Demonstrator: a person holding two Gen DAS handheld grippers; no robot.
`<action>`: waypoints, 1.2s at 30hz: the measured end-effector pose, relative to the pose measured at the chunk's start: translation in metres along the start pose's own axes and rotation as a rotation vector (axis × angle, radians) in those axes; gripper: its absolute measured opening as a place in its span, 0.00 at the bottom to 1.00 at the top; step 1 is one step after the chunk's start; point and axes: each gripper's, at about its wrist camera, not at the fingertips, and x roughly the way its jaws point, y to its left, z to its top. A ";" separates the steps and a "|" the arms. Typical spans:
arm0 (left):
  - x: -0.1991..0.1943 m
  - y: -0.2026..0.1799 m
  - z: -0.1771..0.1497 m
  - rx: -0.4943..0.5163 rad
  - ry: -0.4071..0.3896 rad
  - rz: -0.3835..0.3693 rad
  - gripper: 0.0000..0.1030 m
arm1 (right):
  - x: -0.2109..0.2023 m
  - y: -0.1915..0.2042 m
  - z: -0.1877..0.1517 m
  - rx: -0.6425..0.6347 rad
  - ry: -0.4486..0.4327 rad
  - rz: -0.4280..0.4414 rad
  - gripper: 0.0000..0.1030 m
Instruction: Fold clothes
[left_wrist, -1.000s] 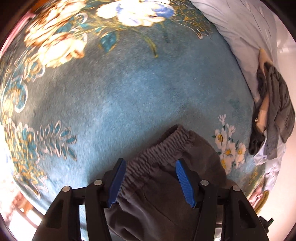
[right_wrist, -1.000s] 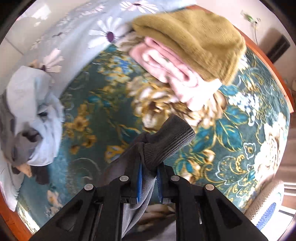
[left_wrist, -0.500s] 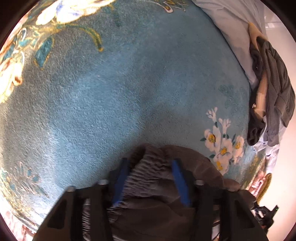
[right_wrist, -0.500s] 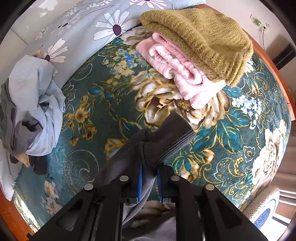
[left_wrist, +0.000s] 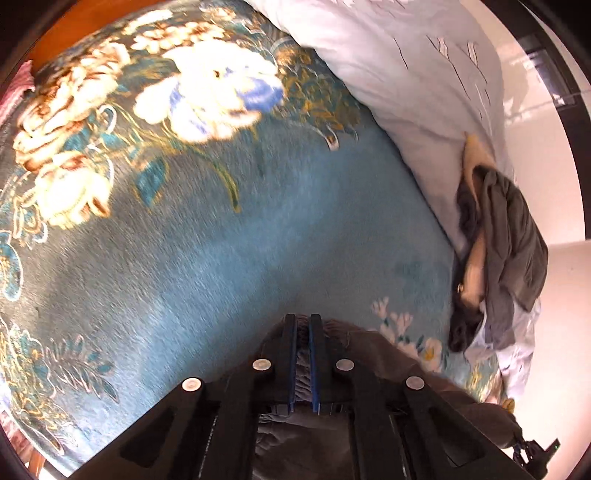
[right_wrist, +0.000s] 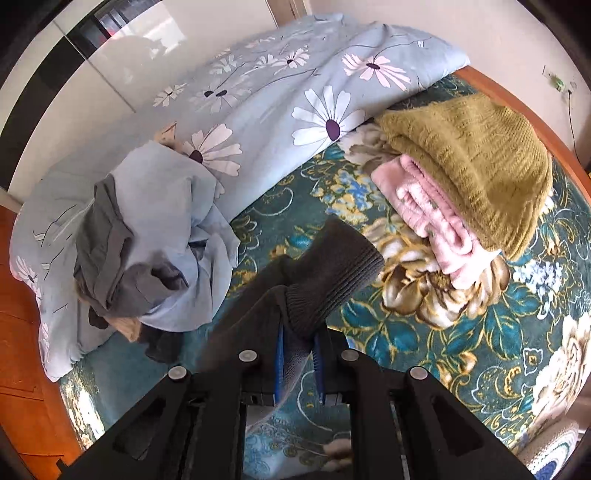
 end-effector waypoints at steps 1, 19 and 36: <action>0.008 0.003 0.004 -0.009 0.000 0.023 0.06 | 0.012 -0.003 0.002 0.010 0.014 -0.017 0.13; -0.008 0.037 0.006 -0.143 0.088 0.058 0.55 | 0.069 -0.052 -0.034 0.169 0.152 -0.111 0.47; 0.021 0.133 -0.126 -0.319 0.265 0.300 0.60 | 0.023 -0.210 -0.237 0.592 0.332 -0.138 0.54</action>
